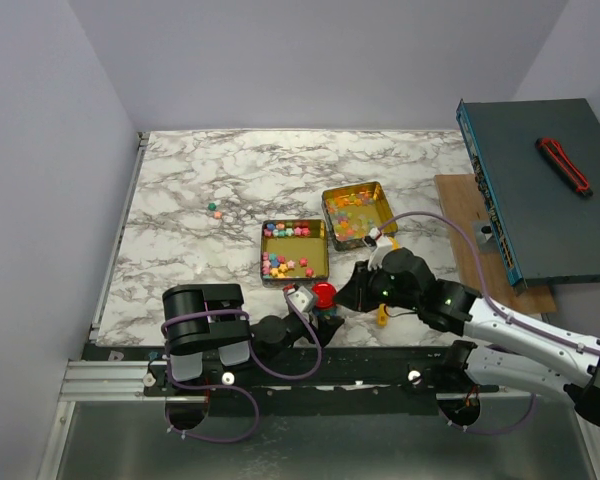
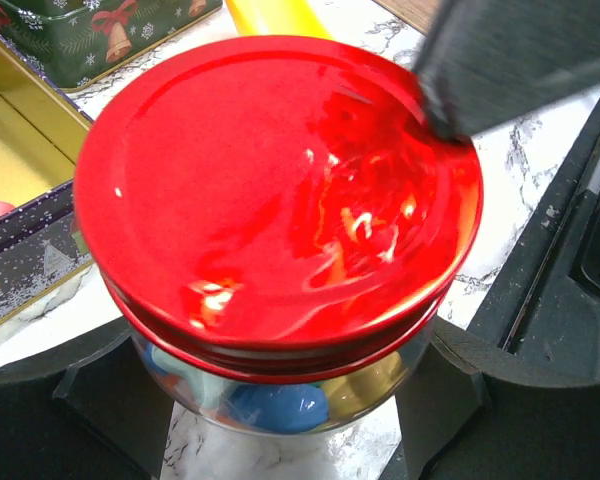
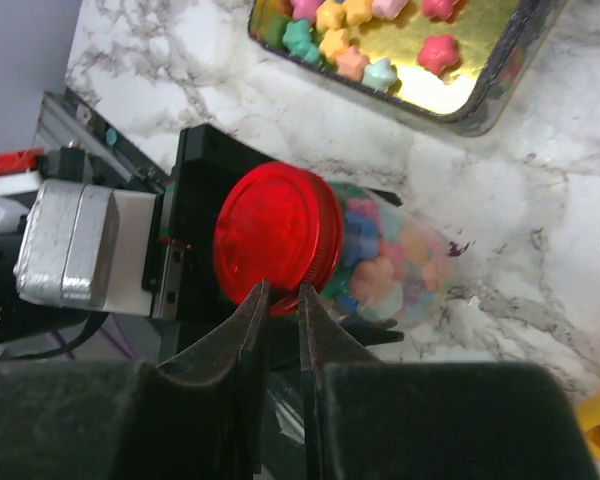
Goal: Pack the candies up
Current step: Screw the bottle lid onto the packing bottle.
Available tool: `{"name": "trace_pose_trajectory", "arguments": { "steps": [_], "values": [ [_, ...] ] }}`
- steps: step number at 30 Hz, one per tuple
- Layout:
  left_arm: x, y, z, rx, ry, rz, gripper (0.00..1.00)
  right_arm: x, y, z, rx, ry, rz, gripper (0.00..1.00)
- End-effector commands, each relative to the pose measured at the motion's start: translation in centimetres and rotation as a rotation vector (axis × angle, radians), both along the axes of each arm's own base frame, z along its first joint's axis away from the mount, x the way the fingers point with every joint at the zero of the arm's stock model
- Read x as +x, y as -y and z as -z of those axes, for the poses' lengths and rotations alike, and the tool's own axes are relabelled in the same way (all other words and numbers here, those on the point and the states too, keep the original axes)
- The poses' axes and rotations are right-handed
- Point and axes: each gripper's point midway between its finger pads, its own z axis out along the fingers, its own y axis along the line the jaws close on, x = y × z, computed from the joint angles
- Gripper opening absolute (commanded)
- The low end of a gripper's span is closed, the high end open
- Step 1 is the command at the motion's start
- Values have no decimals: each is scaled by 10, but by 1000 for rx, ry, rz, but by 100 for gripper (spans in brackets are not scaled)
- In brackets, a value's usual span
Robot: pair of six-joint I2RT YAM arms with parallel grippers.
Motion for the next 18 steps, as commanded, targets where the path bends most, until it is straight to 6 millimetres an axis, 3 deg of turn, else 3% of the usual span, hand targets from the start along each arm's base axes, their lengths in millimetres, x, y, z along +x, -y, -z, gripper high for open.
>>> {"name": "trace_pose_trajectory", "arguments": {
  "steps": [1, 4, 7, 11, 18],
  "values": [
    [0, -19, 30, 56, -78, -34, 39, -72, 10, 34, -64, -230, -200, 16],
    [0, -18, 30, 54, -79, -29, 39, -88, 2, 17, -2, -216, -266, 16],
    [-2, -16, 29, 52, -79, -18, 38, -88, -3, -7, 52, -175, -272, 16],
    [-3, -17, 29, 52, -80, -14, 38, -70, -2, -29, 53, -96, -202, 18],
    [-3, -17, 27, 49, -79, -8, 38, -34, -1, -45, -13, -5, -55, 37]
  ]
}}
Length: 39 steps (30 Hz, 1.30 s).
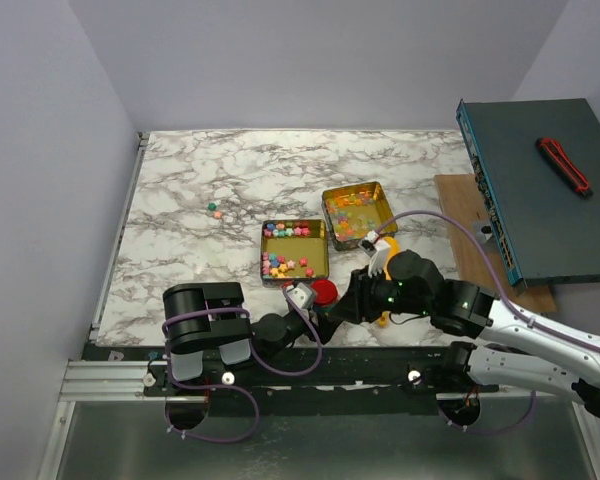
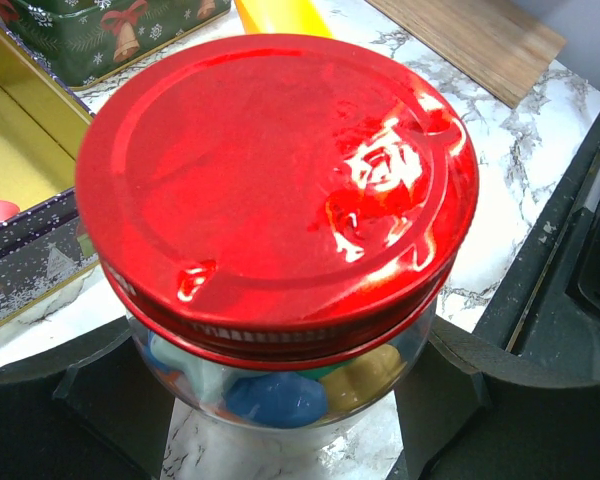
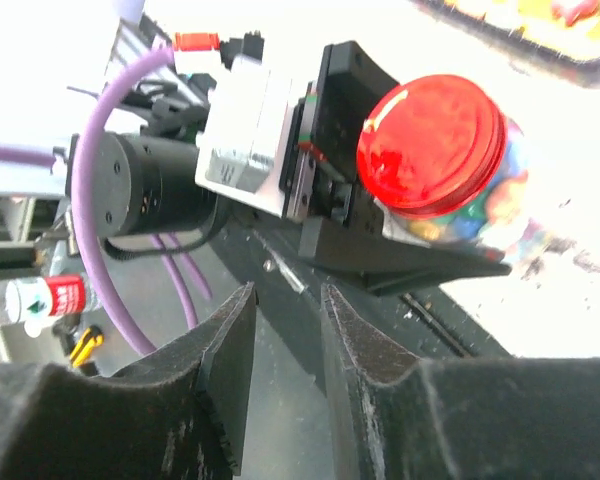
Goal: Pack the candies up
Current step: Screw the bottle lid onto the packing bottle.
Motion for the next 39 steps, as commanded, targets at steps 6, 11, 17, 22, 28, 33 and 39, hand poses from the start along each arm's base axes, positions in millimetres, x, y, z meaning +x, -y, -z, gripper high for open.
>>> {"name": "trace_pose_trajectory", "arguments": {
  "steps": [6, 11, 17, 22, 28, 33, 39],
  "values": [
    [-10, -17, 31, 80, -58, 29, 38, 55, 9, -11, -107, 114, 265, 38],
    [-12, -15, 31, 79, -60, 38, 38, 74, 7, -11, -156, 164, 321, 38],
    [-13, -12, 31, 74, -62, 53, 37, 92, -1, 9, -274, 188, 317, 38],
    [-14, -12, 30, 69, -66, 56, 37, 103, -10, 24, -287, 176, 295, 38],
    [-15, -13, 31, 70, -70, 59, 37, 109, -11, 43, -298, 133, 262, 38],
    [-15, -13, 31, 72, -71, 57, 37, 104, -17, 50, -268, 106, 215, 38],
    [-15, -11, 32, 72, -71, 58, 37, 95, -20, 60, -261, 79, 171, 34]
  ]
}}
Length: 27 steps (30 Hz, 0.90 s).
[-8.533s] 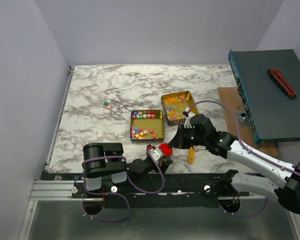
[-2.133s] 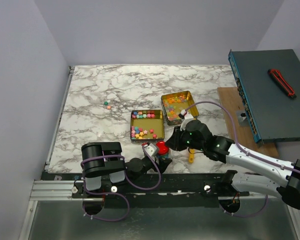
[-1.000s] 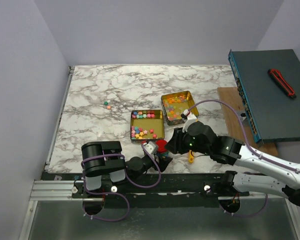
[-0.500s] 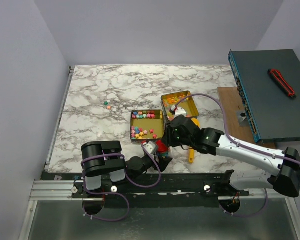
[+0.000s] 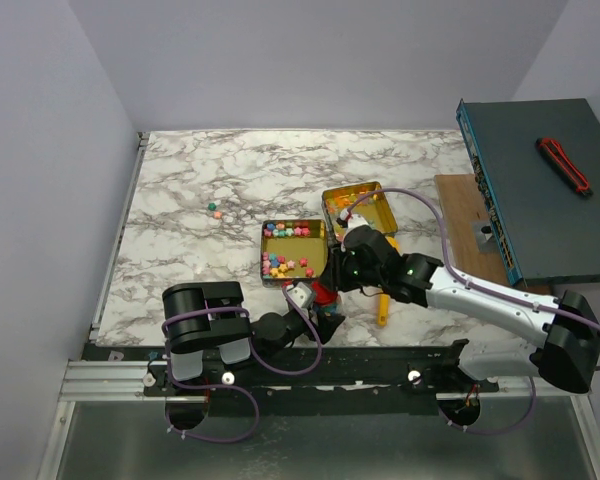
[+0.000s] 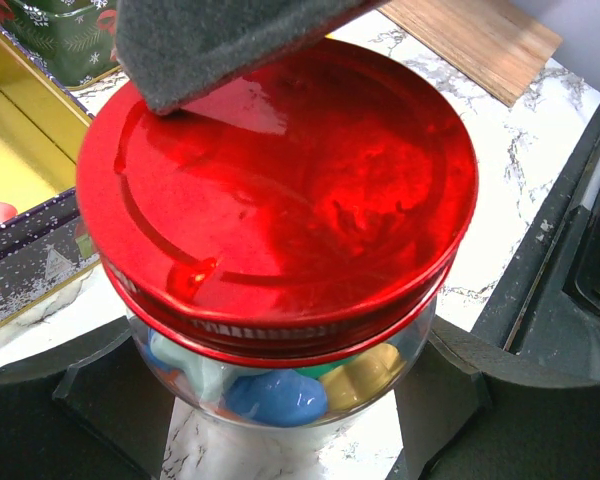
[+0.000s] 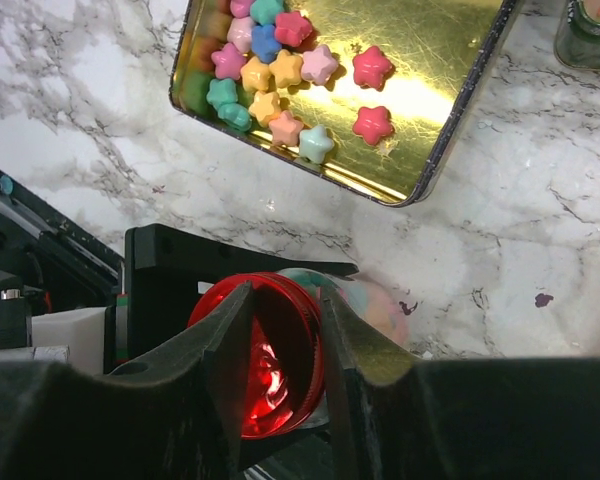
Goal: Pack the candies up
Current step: Screw the bottle lid onto the packing bottle.
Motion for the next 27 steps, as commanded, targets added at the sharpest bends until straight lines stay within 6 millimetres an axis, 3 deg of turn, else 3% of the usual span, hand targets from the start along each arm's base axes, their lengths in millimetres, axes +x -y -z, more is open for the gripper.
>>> {"name": "trace_pose_trajectory", "arguments": {
  "steps": [1, 15, 27],
  "values": [
    [-12, -13, 32, 76, -65, 33, 37, -10, -7, 7, 23, -28, -64, 34],
    [-7, -17, 33, 62, -91, -3, 37, -46, 11, 35, 9, -153, -124, 17],
    [3, -23, 36, 60, -119, -52, 36, -84, 28, 27, 81, -231, -127, 16]
  ]
}}
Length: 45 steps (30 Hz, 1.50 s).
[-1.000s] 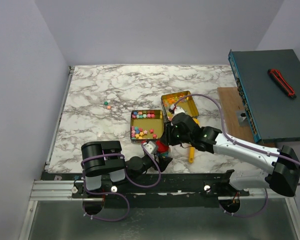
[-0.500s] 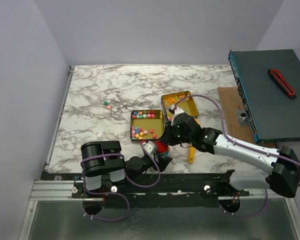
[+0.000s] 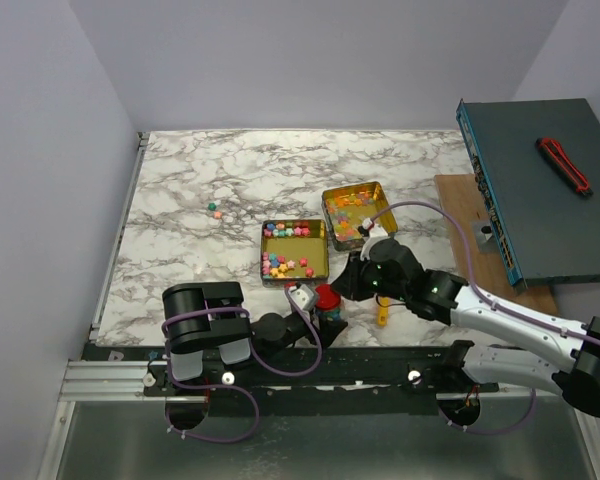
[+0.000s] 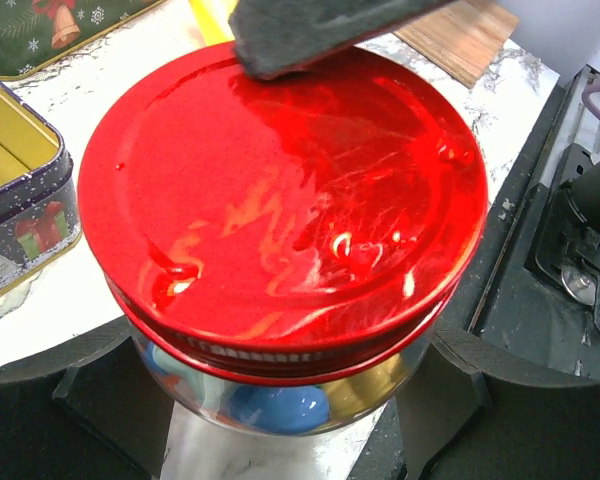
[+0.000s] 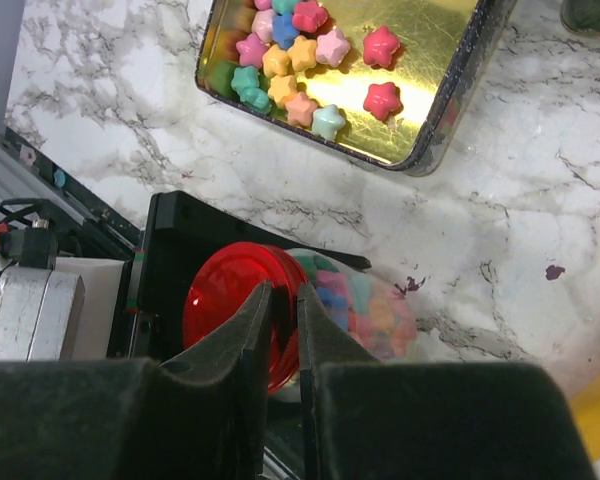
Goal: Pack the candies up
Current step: Screw the bottle lid onto the packing bottle.
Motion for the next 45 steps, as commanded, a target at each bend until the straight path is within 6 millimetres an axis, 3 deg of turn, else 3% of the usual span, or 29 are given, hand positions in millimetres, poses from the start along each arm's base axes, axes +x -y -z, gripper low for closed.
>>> {"name": "trace_pose_trajectory", "arguments": {
  "steps": [1, 8, 14, 20, 27, 33, 45],
  "values": [
    [13, -30, 37, 78, -99, -113, 36, -66, 14, 28, -53, -223, -137, 16],
    [15, -29, 39, 98, -105, -118, 36, -86, 13, 16, -2, -245, -173, 16],
    [16, -30, 38, 102, -101, -116, 36, -96, 11, -8, 67, -230, -209, 16],
    [15, -28, 39, 107, -103, -106, 35, -76, 20, -31, 58, -136, -115, 17],
    [14, -28, 38, 106, -99, -97, 35, -63, 21, -45, 65, -83, -66, 27],
    [14, -28, 35, 118, -86, -96, 40, -53, 23, -44, 44, -46, -26, 31],
    [28, -22, 23, 212, 4, -109, 59, -52, 33, -39, 34, -29, 0, 36]
  ]
}}
